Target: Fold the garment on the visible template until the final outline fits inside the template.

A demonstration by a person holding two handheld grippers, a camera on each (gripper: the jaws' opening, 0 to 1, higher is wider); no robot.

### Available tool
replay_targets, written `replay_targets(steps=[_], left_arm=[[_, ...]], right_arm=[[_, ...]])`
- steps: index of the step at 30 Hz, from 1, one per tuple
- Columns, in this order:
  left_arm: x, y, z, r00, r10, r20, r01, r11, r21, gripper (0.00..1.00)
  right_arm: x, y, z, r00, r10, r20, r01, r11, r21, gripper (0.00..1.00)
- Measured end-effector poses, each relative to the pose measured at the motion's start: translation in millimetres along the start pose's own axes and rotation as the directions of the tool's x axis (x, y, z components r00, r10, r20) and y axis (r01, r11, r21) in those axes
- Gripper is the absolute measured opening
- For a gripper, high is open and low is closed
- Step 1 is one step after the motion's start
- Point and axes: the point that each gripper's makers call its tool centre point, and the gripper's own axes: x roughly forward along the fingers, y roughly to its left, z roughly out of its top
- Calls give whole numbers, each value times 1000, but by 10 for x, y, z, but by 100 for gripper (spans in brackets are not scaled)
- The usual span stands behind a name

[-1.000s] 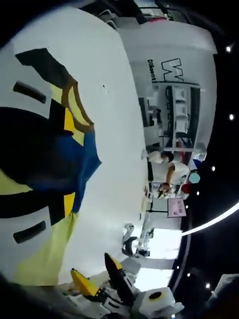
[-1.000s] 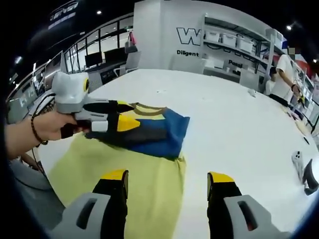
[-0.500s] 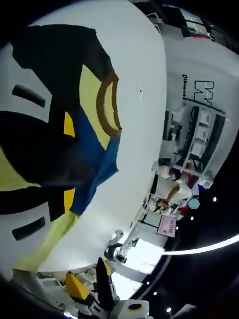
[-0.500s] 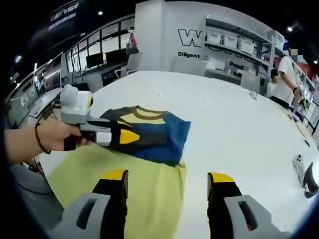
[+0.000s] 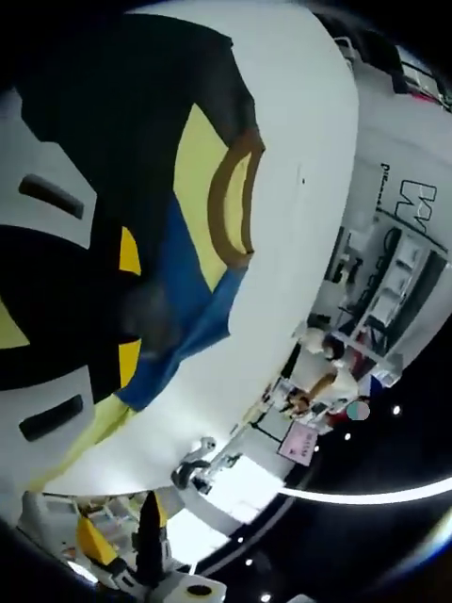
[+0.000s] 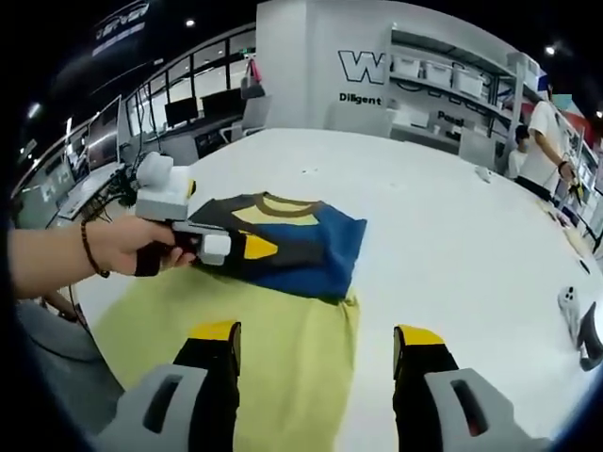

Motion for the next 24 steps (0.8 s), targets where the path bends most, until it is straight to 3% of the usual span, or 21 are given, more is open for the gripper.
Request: replay_targets(steps=[2,6,15,18,24], left_arm=[[13,13,-25,1000,9,-8,-9,1000,-19,1],[3,-10,-52,1000,-5,-14,5,1000,-10,0],[-152,-284,65,993,-96,63,97,995,-18,0],[-186,-453,106,985,-150,90,149,989,17,0],[-204,-739,49,970,-231,77,223,969,102,0]], right_arm=[[-10,-6,-16,1000,-1,-1,1,1000,1,63],[-40,-22,-32,1000,-5,2,5,1000,9,63],[-68,-42,-42,1000,-9,3,9,1000,16,63],[-84,-61,-30,1000,-13,6,13,1000,15,63],[-112,-145,-36,999,-41,5,40,999,10,63]])
